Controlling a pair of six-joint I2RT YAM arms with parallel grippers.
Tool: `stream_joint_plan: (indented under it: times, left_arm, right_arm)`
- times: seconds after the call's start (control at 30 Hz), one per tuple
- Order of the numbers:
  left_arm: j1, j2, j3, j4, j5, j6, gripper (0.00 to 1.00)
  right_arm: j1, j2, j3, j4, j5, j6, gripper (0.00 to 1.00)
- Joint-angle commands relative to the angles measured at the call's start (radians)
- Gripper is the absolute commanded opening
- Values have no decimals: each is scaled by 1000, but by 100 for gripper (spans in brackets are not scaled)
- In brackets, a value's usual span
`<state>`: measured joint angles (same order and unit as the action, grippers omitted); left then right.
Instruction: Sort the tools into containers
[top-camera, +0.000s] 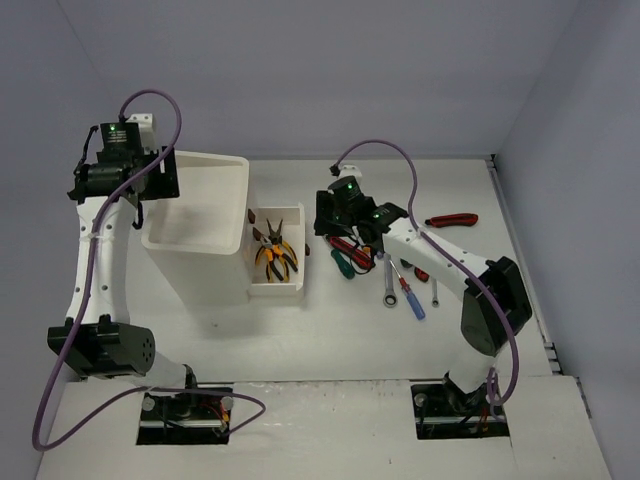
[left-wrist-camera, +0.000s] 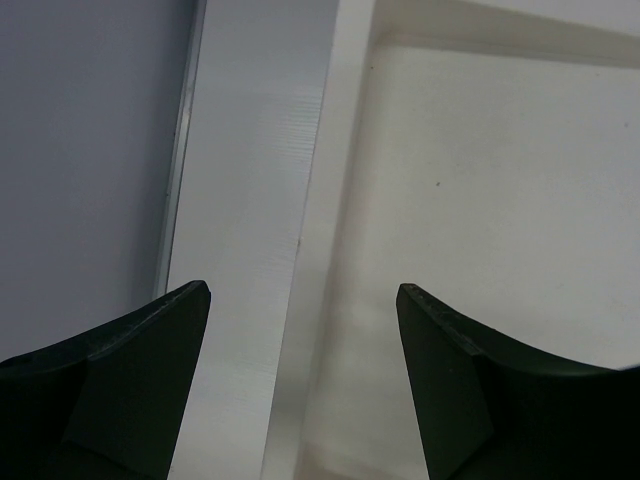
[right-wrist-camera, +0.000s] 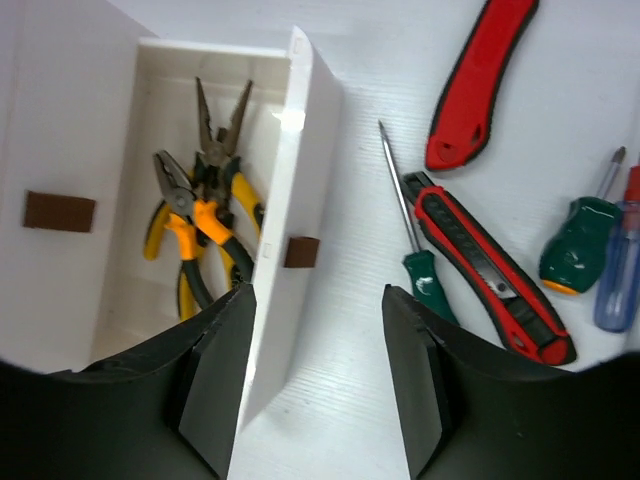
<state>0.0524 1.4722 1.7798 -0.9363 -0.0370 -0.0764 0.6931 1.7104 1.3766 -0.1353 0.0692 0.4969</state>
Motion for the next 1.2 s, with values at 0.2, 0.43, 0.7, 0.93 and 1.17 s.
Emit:
stream_joint_plan:
  times: [0.2, 0.43, 0.7, 0.93, 1.17]
  left_arm:
    - [26, 83, 59, 35, 17, 57, 67]
    - [26, 115, 48, 37, 14, 66, 33]
    - [26, 109, 31, 40, 37, 73, 0]
    - [25, 101, -7, 62, 71, 71, 0]
    - [24, 103, -27, 81, 97, 73, 0]
  right_arm:
    - [-8, 56, -49, 66, -100, -62, 34]
    - [-9, 161, -18, 113, -137, -72, 28]
    - [21, 268, 46, 173, -189, -90, 24]
    - [83, 334, 154, 233, -254, -112, 22]
    - [127, 430, 275, 325, -380, -70, 22]
